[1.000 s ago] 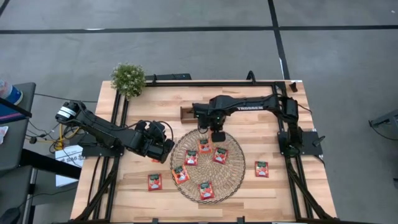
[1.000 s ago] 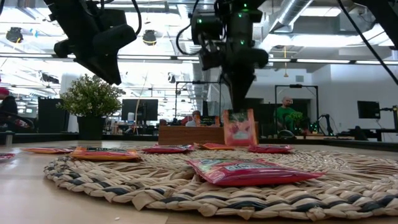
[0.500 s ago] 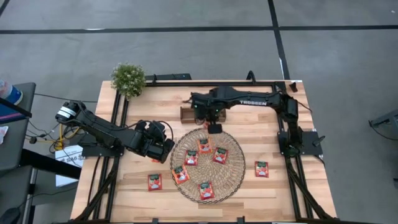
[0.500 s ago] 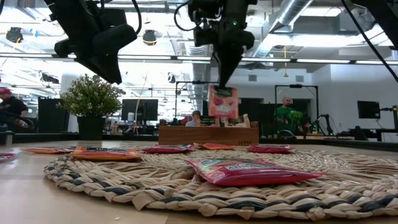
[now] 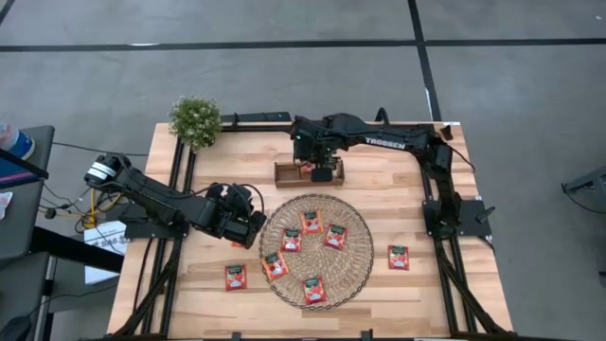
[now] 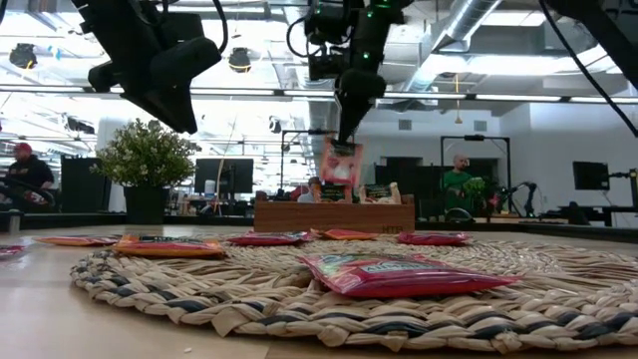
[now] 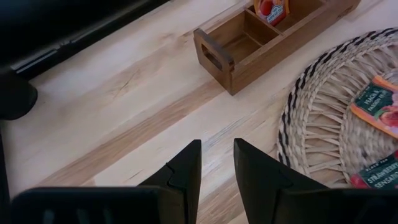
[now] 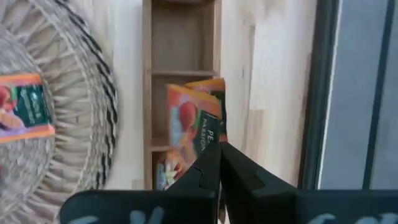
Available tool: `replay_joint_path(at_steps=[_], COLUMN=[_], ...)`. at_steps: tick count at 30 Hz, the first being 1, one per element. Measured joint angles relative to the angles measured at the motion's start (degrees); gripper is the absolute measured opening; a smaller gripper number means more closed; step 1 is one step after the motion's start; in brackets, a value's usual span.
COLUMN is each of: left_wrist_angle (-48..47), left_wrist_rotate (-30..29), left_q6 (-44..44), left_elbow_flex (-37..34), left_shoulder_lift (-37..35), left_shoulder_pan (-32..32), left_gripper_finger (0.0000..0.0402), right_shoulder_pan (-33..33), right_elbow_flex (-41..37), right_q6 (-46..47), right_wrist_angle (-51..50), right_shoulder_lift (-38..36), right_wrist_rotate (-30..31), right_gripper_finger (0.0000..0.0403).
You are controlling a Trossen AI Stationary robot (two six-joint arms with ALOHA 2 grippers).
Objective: Pick & Place Tea
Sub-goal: Put the orange tea bag into the wooden organizer
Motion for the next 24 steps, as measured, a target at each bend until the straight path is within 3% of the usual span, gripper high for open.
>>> replay_joint_path(at_steps=[15, 24], left_wrist_angle=[1.45, 1.47], left_wrist_rotate=[0.04, 0.01], left_q6=[0.15, 0.13], left_elbow_flex=[0.00, 0.00], left_shoulder_lift=[0.02, 0.02], left_shoulder_pan=[0.02, 0.00], left_gripper_finger=[0.0087, 0.0087], right_shoulder_pan=[-1.13, -1.45], right_elbow_flex=[0.00, 0.04], right_q6=[-2.95, -3.08], right_wrist_angle=[0.82, 1.09], right_shoulder_lift=[8.36, 8.29], right_wrist_rotate=[-0.10, -0.06], right_gripper_finger=[0.0000, 0.0000])
